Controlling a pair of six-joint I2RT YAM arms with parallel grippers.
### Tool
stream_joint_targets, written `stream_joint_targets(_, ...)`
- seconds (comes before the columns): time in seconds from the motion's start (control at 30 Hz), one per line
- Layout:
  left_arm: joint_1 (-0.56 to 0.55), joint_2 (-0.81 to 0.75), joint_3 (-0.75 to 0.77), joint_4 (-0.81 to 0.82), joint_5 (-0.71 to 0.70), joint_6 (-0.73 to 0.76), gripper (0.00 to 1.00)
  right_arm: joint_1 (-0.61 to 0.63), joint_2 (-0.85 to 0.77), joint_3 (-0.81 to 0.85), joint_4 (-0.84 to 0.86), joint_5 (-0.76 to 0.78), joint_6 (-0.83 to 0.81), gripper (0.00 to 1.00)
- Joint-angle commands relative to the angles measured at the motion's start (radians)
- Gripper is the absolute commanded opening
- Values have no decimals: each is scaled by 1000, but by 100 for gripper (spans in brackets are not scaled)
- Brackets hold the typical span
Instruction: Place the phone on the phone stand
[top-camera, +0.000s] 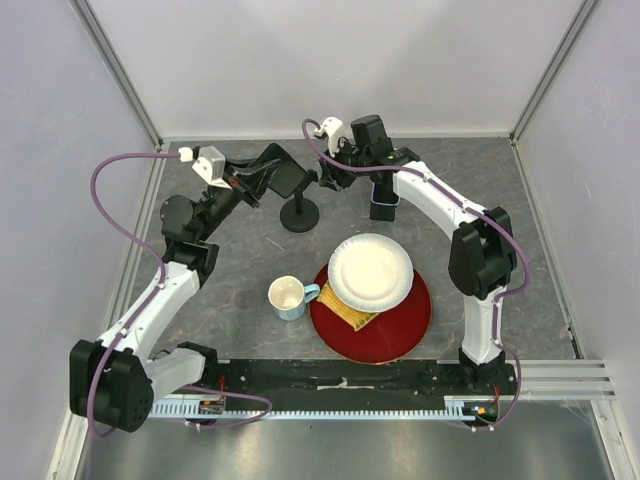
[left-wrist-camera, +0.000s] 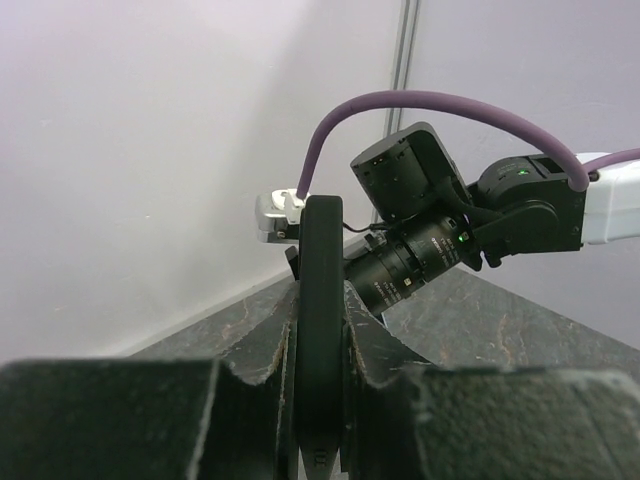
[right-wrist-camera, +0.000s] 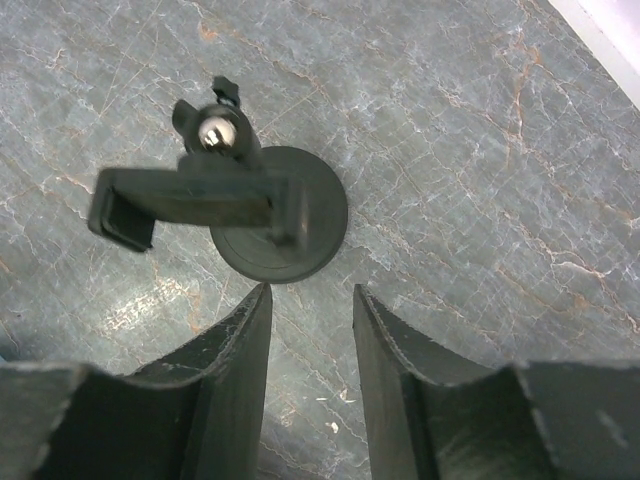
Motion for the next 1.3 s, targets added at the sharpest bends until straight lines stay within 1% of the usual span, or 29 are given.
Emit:
stream_joint_targets(0.0,0,1,39,107,-5,59,2,-12,-26,8,38,-29,2,47)
stream_joint_targets(0.07,2,37,48,110,15,51,2,-23,-32,2,43,-67,3,48)
stream_joint_targets(0.13,0,40,50,117,-12,31,2,-31,-34,-10,64,-82,17,49)
stream_joint_targets(0.17,2,35,35,133,-26,23,2,-32,-32,-10,71,-99,20,48)
stream_joint_targets(0.2,2,31,25,162,-32,16,2,-32,-26,-13,81,-109,26,45)
stream_joint_targets(0.27,2,15,15,171,-42,17,2,-32,-24,-45,156,-131,64,40)
stream_joint_targets(0.3,2,12,12,170,-46,20,2,-31,-32,-65,194,-136,78,40)
stream_joint_targets(0.33,0,6,8,168,-65,22,2,-31,-35,-88,280,-133,92,40)
stream_joint_targets(0.37,2,-5,-2,170,-75,23,2,-29,-44,-137,328,-126,121,40)
stream_joint_targets(0.43,2,-14,-14,179,-115,26,2,-28,-61,-179,437,-135,136,40)
stream_joint_targets(0.6,2,-17,-27,187,-143,25,2,-20,-86,-263,534,-98,137,40)
stream_joint_targets(0.77,2,-11,-25,199,-131,13,2,-20,-126,-378,687,-72,144,40)
stream_joint_targets(0.93,2,-6,-25,202,-128,10,2,-19,-172,-460,819,-50,158,41)
stream_joint_targets(1.13,2,-6,-22,205,-123,0,2,-16,-167,-493,894,-58,183,41)
stream_joint_targets(1.27,2,-5,-22,208,-118,-7,2,-8,-156,-500,911,-43,184,40)
